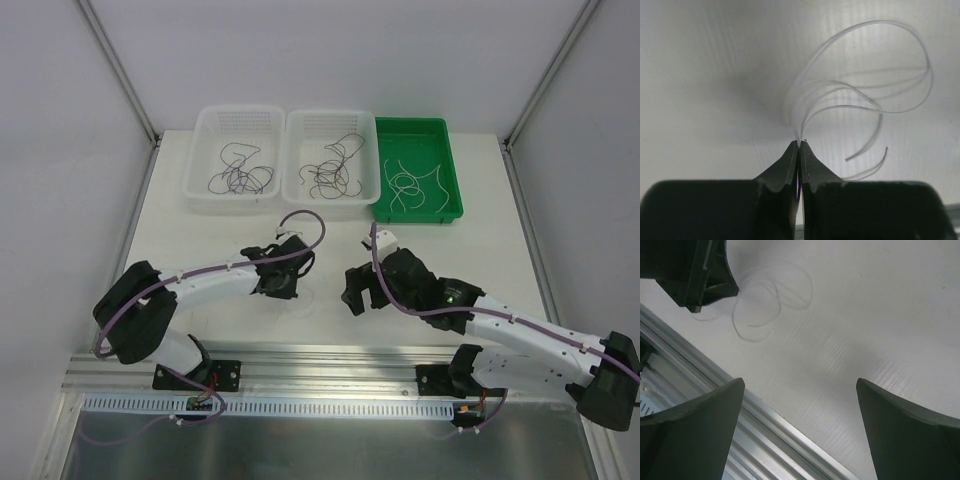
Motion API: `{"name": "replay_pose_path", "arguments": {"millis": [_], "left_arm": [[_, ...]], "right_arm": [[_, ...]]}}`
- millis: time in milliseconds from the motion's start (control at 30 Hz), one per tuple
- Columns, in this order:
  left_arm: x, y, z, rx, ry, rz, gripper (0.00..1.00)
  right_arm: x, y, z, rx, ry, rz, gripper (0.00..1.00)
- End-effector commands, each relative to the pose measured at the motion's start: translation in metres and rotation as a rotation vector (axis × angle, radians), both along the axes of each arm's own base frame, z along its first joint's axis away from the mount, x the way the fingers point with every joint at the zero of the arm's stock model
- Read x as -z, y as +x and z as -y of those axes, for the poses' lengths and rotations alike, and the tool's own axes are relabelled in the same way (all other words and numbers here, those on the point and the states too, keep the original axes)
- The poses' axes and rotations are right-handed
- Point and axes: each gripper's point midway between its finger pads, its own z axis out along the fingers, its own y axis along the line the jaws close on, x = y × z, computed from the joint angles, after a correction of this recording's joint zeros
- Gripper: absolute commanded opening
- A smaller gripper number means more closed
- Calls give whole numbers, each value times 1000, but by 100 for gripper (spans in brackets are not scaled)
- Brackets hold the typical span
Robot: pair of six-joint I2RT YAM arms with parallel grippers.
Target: Untangle the cables
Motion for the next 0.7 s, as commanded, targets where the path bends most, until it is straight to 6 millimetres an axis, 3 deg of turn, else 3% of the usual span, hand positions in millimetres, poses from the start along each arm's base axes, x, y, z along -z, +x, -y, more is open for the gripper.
{"name": "replay_pose_path", "arguments": {"millis": [0,233,433,667], "left_arm": [[-44,0,34,134,-132,94,0],[-87,-20,70,336,-261,168,0],[-112,-31,86,449,-321,211,0],[-133,-38,90,482,-389,258,0]], "right_arm": [[-27,1,-18,-65,105,58,99],[-37,2,-25,-184,178,30,100],[-43,7,-34,-329,245,32,99],[-23,10,-48,-413,254,-48,100]]}}
